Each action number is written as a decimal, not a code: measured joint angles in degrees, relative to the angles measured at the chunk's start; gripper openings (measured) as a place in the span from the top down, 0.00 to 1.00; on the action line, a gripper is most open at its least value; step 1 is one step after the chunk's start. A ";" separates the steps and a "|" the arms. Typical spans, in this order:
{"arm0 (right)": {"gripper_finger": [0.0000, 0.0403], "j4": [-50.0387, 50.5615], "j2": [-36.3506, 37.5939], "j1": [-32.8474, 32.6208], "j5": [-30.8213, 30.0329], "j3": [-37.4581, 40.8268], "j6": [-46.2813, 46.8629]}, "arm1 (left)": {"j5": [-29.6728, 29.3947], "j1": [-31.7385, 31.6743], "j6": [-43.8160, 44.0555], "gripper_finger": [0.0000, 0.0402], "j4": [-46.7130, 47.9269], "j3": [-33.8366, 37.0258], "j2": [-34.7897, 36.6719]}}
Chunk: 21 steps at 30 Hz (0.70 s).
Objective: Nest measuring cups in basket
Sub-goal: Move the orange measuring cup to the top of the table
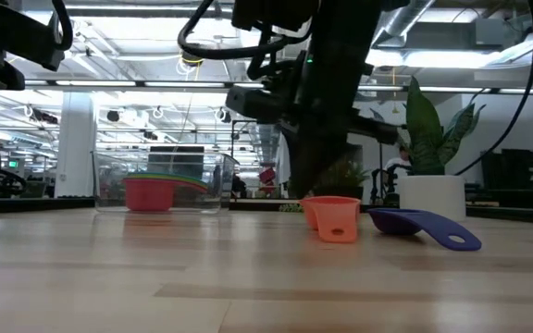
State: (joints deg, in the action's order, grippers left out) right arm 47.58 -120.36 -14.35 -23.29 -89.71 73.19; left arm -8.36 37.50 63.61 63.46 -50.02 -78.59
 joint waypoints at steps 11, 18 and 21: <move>0.97 5.10 0.09 -0.59 -1.42 -2.21 0.96 | -0.02 0.00 -2.97 1.00 0.02 0.00 0.00; 0.97 9.05 0.04 -2.53 -1.53 -1.39 6.22 | -1.37 -0.02 -2.96 1.00 0.01 0.00 0.00; 0.97 9.19 0.02 -2.30 -2.74 -0.83 7.25 | -1.36 -0.02 -2.97 1.00 0.02 0.00 0.00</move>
State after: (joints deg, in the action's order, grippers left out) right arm 56.77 -120.33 -16.65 -26.03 -90.54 80.44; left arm -9.73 37.47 60.64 63.48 -50.02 -78.59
